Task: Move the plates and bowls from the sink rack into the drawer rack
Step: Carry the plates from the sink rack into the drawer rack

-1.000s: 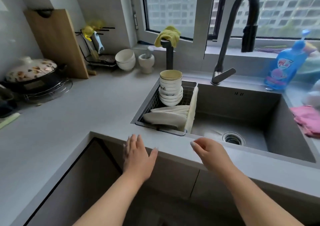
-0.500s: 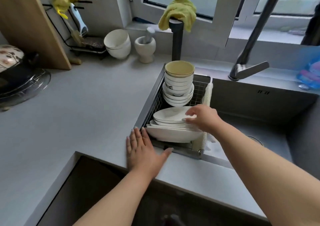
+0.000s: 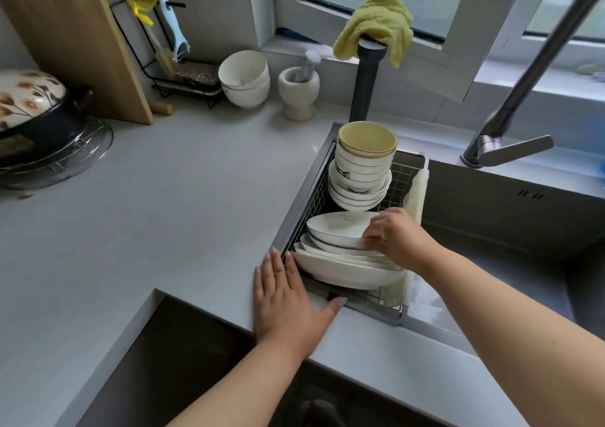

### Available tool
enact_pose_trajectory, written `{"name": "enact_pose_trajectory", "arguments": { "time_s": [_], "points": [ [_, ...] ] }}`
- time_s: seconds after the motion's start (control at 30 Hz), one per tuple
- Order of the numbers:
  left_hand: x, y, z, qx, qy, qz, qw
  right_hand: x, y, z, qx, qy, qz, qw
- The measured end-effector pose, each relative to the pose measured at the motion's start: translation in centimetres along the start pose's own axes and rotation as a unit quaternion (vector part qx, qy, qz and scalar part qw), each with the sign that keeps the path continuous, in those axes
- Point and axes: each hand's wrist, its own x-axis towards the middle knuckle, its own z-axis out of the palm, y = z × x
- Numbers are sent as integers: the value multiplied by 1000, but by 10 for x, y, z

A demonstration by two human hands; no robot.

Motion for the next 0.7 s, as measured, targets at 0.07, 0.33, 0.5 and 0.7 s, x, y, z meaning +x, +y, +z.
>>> {"name": "enact_pose_trajectory", "arguments": {
  "time_s": [0.07, 0.33, 0.5, 0.7],
  "points": [
    [0, 0, 0, -6, 2, -1, 1000, 4, -3, -2, -11, 50, -27, 998],
    [0, 0, 2, -8, 9, -3, 1000, 10, -10, -13, -11, 99, -42, 994],
    [0, 0, 2, -10, 9, -3, 1000, 4, -15, -20, -17, 117, -41, 992],
    [-1, 0, 1, -18, 7, -9, 1000, -4, -26, -34, -57, 157, -43, 985]
  ]
}}
